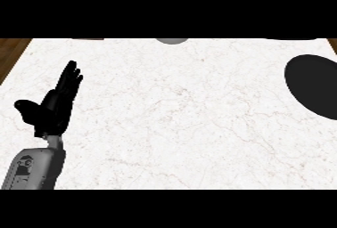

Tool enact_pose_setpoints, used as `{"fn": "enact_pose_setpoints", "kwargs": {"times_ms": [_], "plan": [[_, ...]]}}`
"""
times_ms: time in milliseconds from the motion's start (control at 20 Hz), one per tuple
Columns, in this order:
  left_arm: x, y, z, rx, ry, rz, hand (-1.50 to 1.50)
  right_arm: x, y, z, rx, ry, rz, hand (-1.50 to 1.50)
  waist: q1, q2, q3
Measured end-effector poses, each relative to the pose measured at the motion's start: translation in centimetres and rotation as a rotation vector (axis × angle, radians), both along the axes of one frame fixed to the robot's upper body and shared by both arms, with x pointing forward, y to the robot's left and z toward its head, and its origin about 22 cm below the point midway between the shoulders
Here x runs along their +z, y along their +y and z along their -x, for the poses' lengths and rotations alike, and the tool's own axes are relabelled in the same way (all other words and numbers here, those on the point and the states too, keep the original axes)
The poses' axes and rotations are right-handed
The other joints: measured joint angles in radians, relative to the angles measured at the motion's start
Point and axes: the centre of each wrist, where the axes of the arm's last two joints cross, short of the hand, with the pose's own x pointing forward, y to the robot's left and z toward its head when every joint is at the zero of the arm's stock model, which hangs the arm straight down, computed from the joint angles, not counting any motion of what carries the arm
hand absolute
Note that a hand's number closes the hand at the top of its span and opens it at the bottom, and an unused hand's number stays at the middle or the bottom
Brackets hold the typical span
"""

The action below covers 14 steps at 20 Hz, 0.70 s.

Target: Pick the eggplant from the plate and place it in the pan

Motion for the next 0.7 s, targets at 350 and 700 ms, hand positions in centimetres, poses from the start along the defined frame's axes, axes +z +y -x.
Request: {"fn": "enact_pose_setpoints", "kwargs": {"times_ms": [350,700], "plan": [[0.5,-1.3,-0.7,-0.030,-0.008,0.003,0.00,-2.6,-2.1,-1.9,-0.069,-0.001,0.019,1.50,0.026,0.011,0.003],[0.6,-2.0,-1.0,-0.053,-0.017,0.005,0.00,-4.9,-2.7,-2.2,-0.049,0.138,-0.111,-1.50,0.044,0.021,0.005]]}}
